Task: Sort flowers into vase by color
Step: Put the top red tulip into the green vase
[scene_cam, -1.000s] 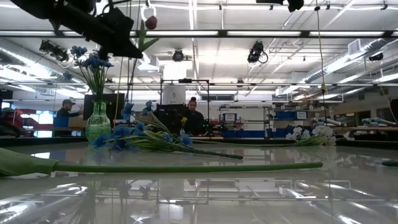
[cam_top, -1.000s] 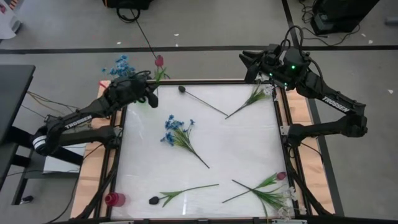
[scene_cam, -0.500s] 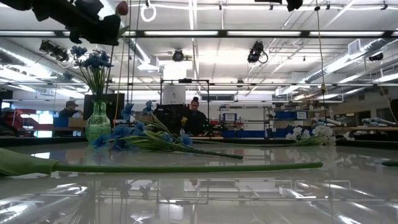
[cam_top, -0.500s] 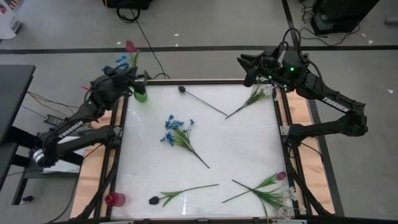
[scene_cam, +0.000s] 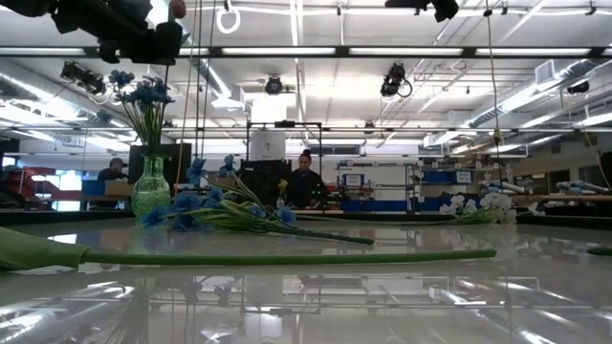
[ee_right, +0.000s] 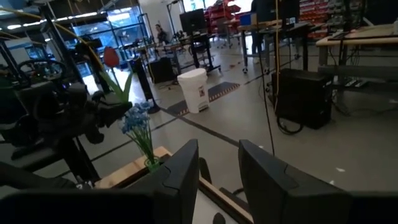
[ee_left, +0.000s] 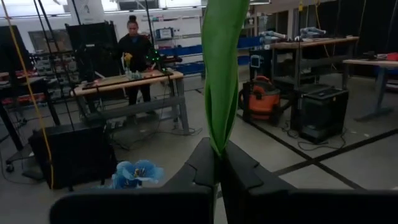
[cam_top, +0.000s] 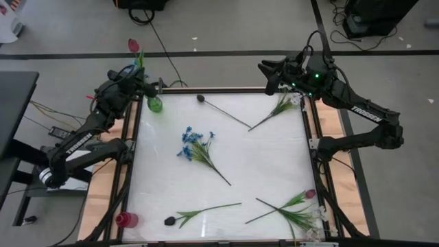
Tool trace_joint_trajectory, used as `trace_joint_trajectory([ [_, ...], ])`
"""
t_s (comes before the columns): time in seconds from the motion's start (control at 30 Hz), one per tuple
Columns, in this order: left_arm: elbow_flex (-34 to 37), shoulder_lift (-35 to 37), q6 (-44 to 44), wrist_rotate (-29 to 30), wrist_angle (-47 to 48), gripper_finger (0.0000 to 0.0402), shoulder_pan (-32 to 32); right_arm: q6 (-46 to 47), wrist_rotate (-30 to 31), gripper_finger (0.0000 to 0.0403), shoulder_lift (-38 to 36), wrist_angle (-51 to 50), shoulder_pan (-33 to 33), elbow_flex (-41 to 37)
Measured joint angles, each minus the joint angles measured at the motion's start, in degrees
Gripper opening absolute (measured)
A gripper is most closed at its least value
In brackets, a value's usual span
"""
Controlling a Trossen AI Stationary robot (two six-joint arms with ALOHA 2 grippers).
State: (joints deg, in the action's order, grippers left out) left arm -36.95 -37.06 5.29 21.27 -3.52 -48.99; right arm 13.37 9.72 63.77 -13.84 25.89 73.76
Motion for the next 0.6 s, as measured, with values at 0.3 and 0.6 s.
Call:
trace_joint_trajectory([
  [0.3,0.0,-0.4,-5.5,-0.1,7.3,0.0011,0.0,-0.6,0.0,0.0123,0.0,0.1,0.2,0.0],
  [0.6,0.0,-3.3,-7.6,1.0,10.4,0.0014,-0.1,-1.5,-0.1,0.0123,0.0,0.3,0.2,0.0],
])
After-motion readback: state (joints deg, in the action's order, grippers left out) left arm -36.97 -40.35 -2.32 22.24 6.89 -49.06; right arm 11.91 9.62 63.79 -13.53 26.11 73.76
